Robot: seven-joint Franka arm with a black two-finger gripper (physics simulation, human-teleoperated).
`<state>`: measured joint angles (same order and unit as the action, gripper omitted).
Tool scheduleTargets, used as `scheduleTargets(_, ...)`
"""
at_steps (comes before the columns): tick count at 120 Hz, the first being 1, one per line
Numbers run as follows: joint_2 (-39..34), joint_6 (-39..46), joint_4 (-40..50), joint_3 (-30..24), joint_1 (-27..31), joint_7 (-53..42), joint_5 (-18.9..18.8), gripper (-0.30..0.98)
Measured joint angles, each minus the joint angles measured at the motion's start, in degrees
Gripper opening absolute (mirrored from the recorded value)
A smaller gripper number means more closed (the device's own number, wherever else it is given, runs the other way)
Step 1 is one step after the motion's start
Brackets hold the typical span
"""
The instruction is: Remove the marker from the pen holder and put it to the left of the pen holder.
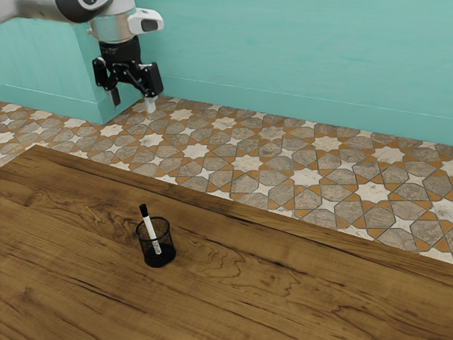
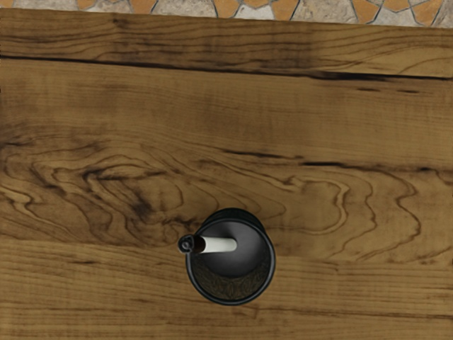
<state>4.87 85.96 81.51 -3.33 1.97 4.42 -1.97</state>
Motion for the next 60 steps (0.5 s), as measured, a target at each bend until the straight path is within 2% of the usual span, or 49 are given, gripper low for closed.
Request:
scheduleTargets(16,1.1,0.1,-0.3,0.2,0.0,0.5,0.1,0.69)
scheduleTargets(27,5.4,1.5,-0.3,0.3,0.0,0.7,0.4,0.69)
scheduleTargets(36,8.7,3.0,-0.3,2.6,-0.1,0.9,1.1,0.69)
scheduleTargets(60,16.8,6.7,1.4,5.7,0.1,1.7,8.9,0.69)
